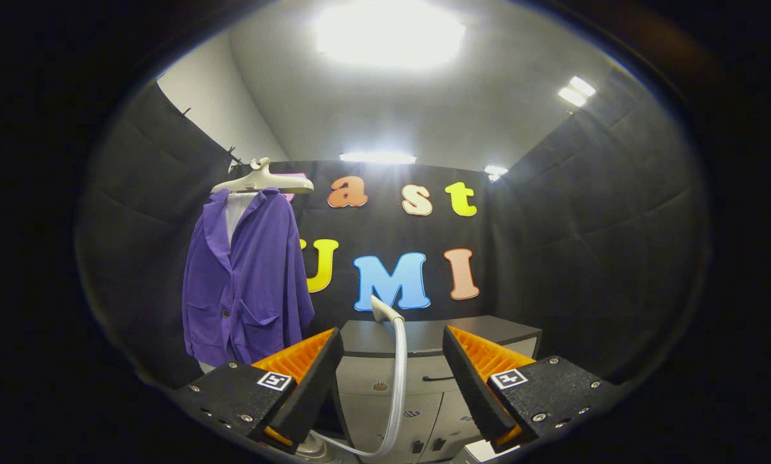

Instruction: Iron the clothes twice with a garment steamer, once on the left side and once on the right side.

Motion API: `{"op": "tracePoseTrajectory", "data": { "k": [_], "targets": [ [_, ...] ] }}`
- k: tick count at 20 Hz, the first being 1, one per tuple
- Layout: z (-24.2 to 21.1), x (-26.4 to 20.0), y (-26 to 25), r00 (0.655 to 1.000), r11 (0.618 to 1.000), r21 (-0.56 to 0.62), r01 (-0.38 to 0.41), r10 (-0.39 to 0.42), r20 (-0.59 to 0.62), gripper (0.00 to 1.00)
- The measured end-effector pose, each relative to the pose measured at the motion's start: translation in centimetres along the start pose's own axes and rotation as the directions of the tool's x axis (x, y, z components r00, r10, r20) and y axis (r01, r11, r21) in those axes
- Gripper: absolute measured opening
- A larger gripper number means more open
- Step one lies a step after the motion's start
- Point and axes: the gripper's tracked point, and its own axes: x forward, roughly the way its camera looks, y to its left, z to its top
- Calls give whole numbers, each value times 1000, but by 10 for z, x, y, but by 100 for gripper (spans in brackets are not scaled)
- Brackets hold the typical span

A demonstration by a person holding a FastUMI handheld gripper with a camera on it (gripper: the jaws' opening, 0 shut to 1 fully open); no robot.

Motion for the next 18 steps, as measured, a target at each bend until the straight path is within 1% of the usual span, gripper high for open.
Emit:
{"op": "tracePoseTrajectory", "data": {
  "k": [12,18],
  "targets": [
    [9,7,12,999,999,-26,27,-27,-17,95],
    [30,24,13,999,999,10,36,-36,-6,96]
  ]
}}
